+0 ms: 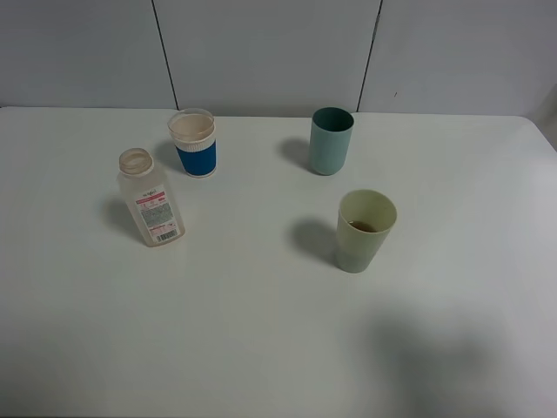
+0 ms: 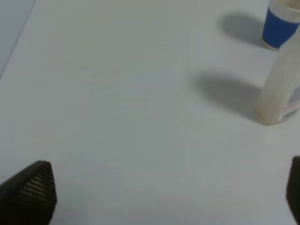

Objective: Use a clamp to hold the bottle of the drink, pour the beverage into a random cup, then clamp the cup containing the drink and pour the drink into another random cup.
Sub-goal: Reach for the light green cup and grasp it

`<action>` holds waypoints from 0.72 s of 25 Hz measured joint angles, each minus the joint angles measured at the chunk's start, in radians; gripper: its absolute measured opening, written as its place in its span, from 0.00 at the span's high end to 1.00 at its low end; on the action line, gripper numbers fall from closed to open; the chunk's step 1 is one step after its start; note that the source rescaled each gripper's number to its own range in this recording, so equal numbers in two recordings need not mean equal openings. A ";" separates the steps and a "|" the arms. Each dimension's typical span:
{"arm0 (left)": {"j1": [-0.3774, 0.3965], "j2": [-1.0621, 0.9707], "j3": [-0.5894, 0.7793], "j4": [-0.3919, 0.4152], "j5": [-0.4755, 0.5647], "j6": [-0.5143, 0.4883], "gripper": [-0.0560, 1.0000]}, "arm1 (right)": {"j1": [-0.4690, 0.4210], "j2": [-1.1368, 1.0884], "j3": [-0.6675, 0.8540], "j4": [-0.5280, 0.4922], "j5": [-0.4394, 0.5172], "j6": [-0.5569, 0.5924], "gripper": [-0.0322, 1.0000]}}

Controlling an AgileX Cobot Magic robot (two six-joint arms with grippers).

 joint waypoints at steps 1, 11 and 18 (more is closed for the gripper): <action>0.000 0.000 0.000 0.000 0.000 0.000 0.00 | 0.000 0.000 0.000 0.000 0.000 0.000 0.00; 0.000 0.000 0.000 0.000 0.000 0.000 0.00 | 0.000 0.000 0.000 0.000 0.000 0.000 0.00; 0.000 0.000 0.000 0.000 0.000 0.000 0.00 | 0.000 0.000 0.000 0.000 0.000 0.000 0.00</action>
